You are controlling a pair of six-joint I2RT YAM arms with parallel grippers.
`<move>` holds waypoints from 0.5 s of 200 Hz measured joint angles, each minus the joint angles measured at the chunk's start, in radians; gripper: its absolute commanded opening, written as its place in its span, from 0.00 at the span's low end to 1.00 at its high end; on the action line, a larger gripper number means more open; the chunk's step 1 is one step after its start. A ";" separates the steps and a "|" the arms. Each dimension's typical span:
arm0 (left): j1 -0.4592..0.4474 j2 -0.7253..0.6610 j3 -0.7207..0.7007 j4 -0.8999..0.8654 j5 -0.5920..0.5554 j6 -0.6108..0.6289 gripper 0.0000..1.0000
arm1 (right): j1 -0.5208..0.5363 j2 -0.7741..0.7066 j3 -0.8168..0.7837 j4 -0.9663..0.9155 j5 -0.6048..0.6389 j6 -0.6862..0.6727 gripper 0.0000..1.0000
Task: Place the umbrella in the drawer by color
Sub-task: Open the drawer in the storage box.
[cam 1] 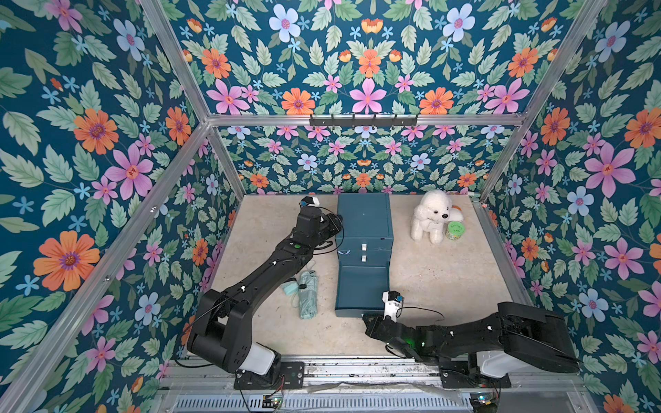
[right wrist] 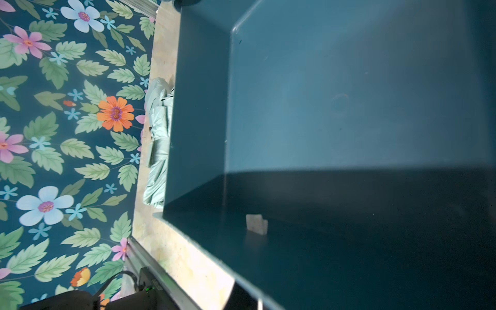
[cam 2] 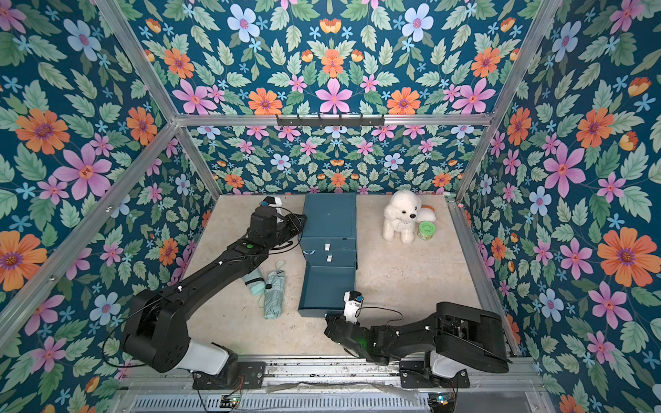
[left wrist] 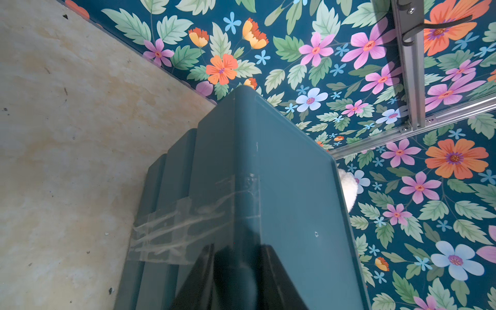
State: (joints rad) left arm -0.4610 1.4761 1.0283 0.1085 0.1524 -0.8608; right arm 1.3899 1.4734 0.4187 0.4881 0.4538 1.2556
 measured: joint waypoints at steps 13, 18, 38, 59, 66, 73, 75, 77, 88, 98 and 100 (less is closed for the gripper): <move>0.000 0.000 -0.001 0.001 -0.001 -0.002 0.33 | 0.002 0.000 0.005 -0.018 0.001 0.000 0.00; -0.001 0.000 -0.002 0.003 0.000 -0.003 0.34 | 0.002 0.000 0.007 -0.022 0.002 0.000 0.00; -0.007 0.004 -0.004 0.016 0.001 -0.004 0.35 | 0.003 0.001 0.017 -0.043 0.004 0.006 0.27; -0.013 0.003 -0.005 0.023 -0.001 -0.017 0.37 | 0.010 -0.021 0.018 -0.085 0.014 0.006 0.38; -0.013 0.000 -0.005 0.020 0.002 -0.019 0.38 | 0.017 -0.036 0.019 -0.108 0.022 0.011 0.40; -0.015 -0.003 -0.005 0.012 0.001 -0.020 0.39 | 0.024 -0.054 0.023 -0.134 0.034 0.018 0.41; -0.016 -0.004 -0.004 0.008 0.002 -0.020 0.39 | 0.026 -0.059 0.025 -0.140 0.037 0.020 0.41; -0.017 -0.005 -0.003 0.006 0.002 -0.020 0.39 | 0.027 -0.064 0.026 -0.148 0.040 0.023 0.41; -0.021 -0.010 0.000 -0.009 0.002 -0.022 0.40 | 0.036 -0.100 0.039 -0.206 0.057 0.031 0.43; -0.026 -0.014 0.005 -0.026 0.002 -0.023 0.40 | 0.042 -0.141 0.056 -0.274 0.079 0.033 0.44; -0.027 -0.014 0.005 -0.029 0.001 -0.022 0.41 | 0.042 -0.150 0.058 -0.286 0.083 0.033 0.44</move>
State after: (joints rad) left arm -0.4877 1.4616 1.0336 0.0795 0.1532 -0.8829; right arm 1.4319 1.3239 0.4770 0.2020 0.5369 1.2888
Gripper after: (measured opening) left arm 0.398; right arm 0.427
